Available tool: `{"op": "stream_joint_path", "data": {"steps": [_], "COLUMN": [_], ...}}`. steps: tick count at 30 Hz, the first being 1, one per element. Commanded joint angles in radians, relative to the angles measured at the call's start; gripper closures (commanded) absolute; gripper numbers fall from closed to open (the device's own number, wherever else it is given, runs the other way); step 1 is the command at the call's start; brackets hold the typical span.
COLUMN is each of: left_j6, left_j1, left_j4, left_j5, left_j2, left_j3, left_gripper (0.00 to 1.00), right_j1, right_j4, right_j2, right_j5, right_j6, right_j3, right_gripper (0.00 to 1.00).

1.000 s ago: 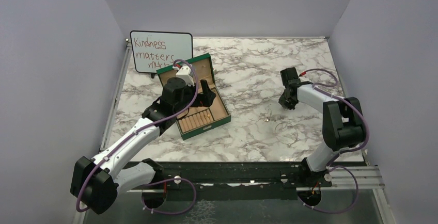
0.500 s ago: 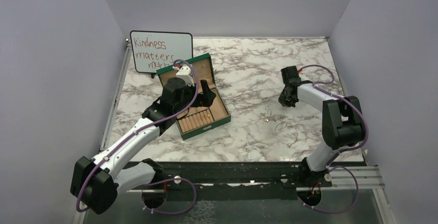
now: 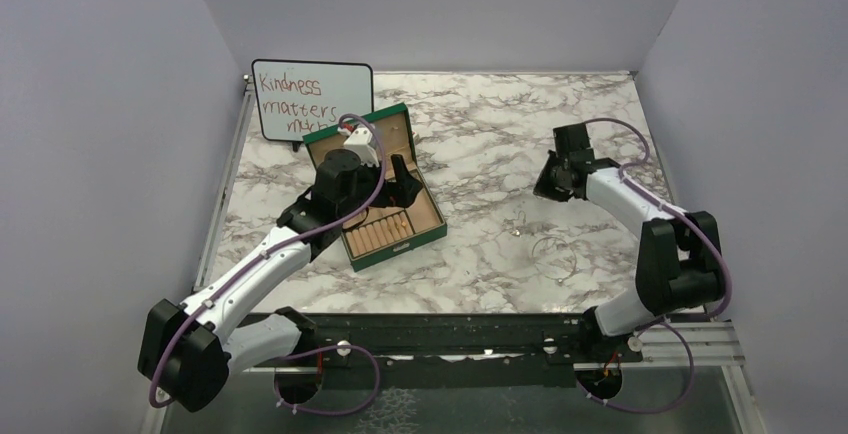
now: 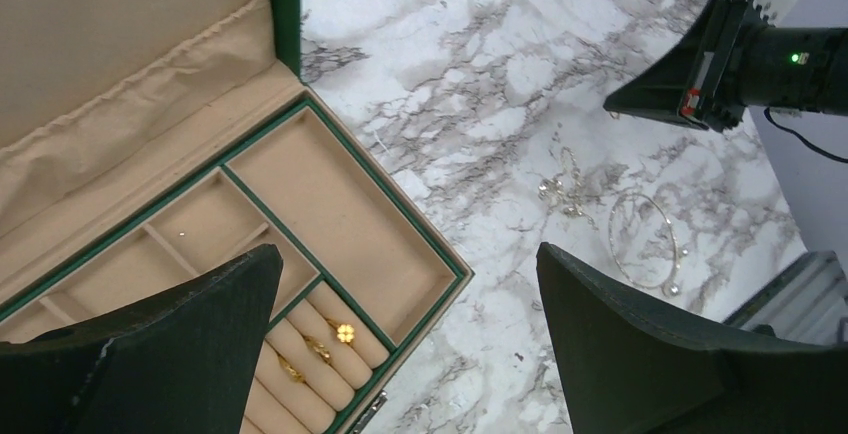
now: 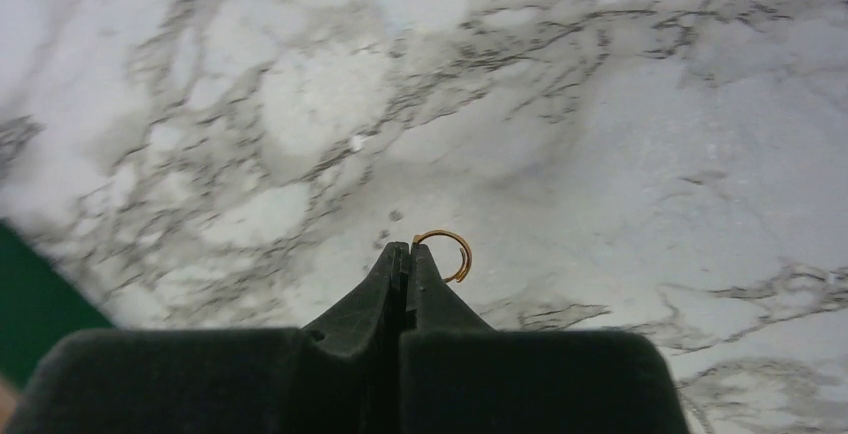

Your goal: Organize the mixed jewelry

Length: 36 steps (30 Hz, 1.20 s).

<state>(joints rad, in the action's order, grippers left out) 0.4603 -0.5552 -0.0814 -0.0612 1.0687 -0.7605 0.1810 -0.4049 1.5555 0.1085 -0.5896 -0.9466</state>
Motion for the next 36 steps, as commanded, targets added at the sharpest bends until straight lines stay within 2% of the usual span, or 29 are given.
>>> {"op": "stream_joint_path", "data": {"steps": [1,5,8,11,14,21,27,32,36], "left_j6": [0.057,0.174,0.295,0.409,0.478,0.583,0.690,0.739,0.783], "left_j1": [0.006,0.006,0.006,0.006,0.005,-0.008,-0.025,-0.044,-0.051], "left_j4": [0.075,0.156,0.266,0.388,0.441,0.528,0.673,0.737,0.814], "left_j5": [-0.132,-0.233,-0.316,-0.384,-0.408,-0.446,-0.486,-0.506,-0.528], "left_j2": [0.013,0.014,0.023,0.035,0.046,0.077,0.127,0.153,0.172], "left_j3": [-0.008,-0.006,0.013,0.030,0.010,-0.074,-0.117,-0.150,-0.163], "left_gripper": [0.01,0.02,0.02,0.07,0.12,0.14,0.19,0.28,0.36], "right_j1": [-0.008,-0.007,-0.006,-0.004,0.001,0.048,0.111,0.136,0.146], "right_j4": [0.095,0.216,0.365,0.510,0.674,1.093,1.378,1.536,1.558], "right_j2": [-0.090,-0.155,-0.215,-0.272,-0.334,-0.408,-0.392,-0.385,-0.389], "right_j5": [-0.281,-0.540,-0.722,-0.846,-0.923,-0.972,-0.949,-0.922,-0.909], "right_j6": [-0.010,-0.069,-0.173,-0.303,-0.454,-0.789,-0.958,-1.048,-1.061], "right_j3": [0.022,0.067,0.127,0.175,0.225,0.290,0.273,0.251,0.221], "right_gripper": [0.99,0.99,0.99,0.99,0.99,0.99,0.99,0.99,0.99]}}
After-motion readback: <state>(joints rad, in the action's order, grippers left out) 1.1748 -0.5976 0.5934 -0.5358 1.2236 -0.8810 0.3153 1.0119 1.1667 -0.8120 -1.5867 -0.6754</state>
